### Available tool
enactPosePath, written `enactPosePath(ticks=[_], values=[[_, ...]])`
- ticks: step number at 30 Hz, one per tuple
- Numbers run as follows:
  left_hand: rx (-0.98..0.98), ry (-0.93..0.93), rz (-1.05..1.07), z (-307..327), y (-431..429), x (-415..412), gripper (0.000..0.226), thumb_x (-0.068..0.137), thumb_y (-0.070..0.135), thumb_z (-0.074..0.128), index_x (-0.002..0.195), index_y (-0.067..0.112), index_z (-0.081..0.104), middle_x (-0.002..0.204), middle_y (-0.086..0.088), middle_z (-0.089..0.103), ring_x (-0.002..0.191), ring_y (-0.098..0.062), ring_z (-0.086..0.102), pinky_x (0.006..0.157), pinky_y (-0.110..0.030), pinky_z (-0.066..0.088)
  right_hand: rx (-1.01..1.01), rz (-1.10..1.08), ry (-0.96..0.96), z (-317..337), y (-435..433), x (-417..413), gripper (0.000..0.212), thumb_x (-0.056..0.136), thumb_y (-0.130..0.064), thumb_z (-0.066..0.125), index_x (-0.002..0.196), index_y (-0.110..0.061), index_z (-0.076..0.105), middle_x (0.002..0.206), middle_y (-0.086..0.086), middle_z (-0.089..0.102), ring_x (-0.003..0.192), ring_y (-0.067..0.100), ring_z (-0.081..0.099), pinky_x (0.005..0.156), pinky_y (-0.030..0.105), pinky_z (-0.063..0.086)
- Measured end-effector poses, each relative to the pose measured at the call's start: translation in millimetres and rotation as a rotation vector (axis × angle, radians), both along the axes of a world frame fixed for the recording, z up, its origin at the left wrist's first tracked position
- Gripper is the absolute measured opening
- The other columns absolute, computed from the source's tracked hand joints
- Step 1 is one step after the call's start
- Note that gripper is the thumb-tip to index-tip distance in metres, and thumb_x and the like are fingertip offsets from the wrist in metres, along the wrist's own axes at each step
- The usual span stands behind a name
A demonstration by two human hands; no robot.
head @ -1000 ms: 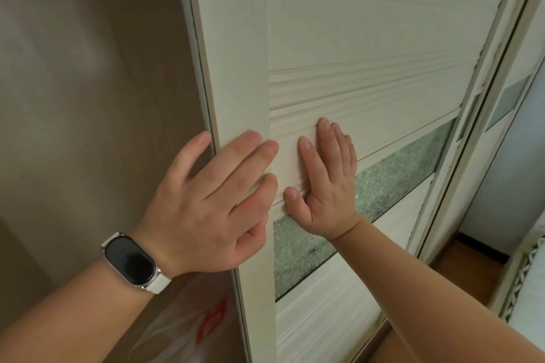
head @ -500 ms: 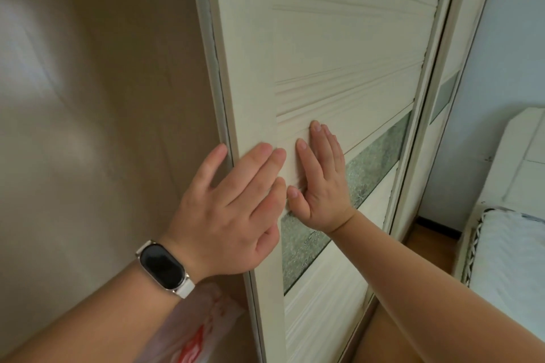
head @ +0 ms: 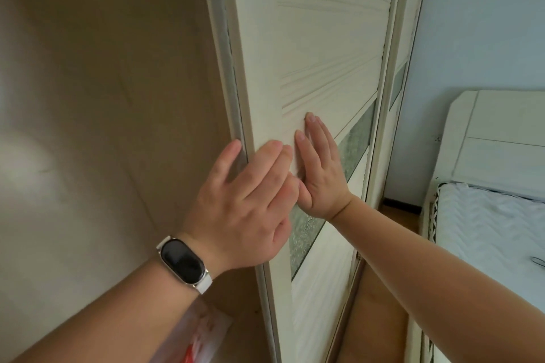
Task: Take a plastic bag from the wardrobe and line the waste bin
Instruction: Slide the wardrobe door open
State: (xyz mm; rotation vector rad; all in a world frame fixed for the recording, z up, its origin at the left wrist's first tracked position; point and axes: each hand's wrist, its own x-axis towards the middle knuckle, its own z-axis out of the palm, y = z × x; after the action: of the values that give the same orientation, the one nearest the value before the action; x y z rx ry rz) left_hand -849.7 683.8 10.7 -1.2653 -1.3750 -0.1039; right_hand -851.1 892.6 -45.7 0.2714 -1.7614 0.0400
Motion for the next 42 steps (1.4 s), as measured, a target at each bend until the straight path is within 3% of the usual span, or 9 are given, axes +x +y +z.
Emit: enactPosePath(ticks=[6, 15, 24, 28, 42], values=[[-0.001, -0.018, -0.027, 0.0, 17.8, -5.9, 0.023, 0.084, 0.024, 0.048, 0.095, 0.010, 0.062, 0.126, -0.014, 0.063, 0.129, -0.027, 0.044, 0.114, -0.051, 0.020, 0.004, -0.040, -0.067, 3.1, 13.8, 5.9, 0.066, 0.099, -0.047, 0.025, 0.154, -0.011, 0.015, 0.150, 0.034, 0.027, 0.142, 0.047, 0.028, 0.115, 0.055, 0.027], [0.026, 0.007, -0.015, -1.9, 51.0, -17.2, 0.023, 0.082, 0.024, 0.049, 0.096, 0.010, 0.062, 0.125, -0.014, 0.064, 0.128, -0.028, 0.046, 0.117, -0.049, 0.015, 0.011, -0.060, -0.118, 5.9, 43.7, 6.5, 0.061, 0.101, -0.045, 0.028, 0.144, -0.003, 0.029, 0.148, 0.034, 0.031, 0.141, 0.045, 0.031, 0.112, 0.057, 0.032], [0.002, 0.003, 0.050, 0.8, 90.6, -27.7, 0.025, 0.078, 0.024, 0.053, 0.093, 0.012, 0.069, 0.125, -0.011, 0.066, 0.126, -0.025, 0.050, 0.113, -0.051, 0.023, -0.013, -0.047, -0.050, -1.6, 92.8, -22.2, 0.064, 0.099, -0.051, 0.027, 0.150, -0.012, 0.026, 0.151, 0.029, 0.030, 0.140, 0.045, 0.033, 0.109, 0.058, 0.034], [0.006, 0.022, 0.072, 0.7, 110.6, -33.1, 0.024, 0.078, 0.024, 0.054, 0.092, 0.012, 0.069, 0.125, -0.011, 0.066, 0.125, -0.026, 0.051, 0.111, -0.052, 0.025, -0.024, -0.022, -0.007, -4.5, 112.9, -33.1, 0.065, 0.099, -0.053, 0.026, 0.152, -0.016, 0.024, 0.154, 0.023, 0.027, 0.141, 0.042, 0.031, 0.113, 0.052, 0.030], [-0.002, 0.025, 0.136, -3.1, 161.2, -49.6, 0.025, 0.079, 0.025, 0.054, 0.096, 0.012, 0.068, 0.128, -0.011, 0.064, 0.128, -0.027, 0.047, 0.115, -0.052, 0.020, -0.055, 0.001, -0.052, -4.0, 159.1, -44.2, 0.063, 0.099, -0.052, 0.029, 0.146, -0.011, 0.032, 0.152, 0.025, 0.029, 0.141, 0.043, 0.032, 0.112, 0.055, 0.032]])
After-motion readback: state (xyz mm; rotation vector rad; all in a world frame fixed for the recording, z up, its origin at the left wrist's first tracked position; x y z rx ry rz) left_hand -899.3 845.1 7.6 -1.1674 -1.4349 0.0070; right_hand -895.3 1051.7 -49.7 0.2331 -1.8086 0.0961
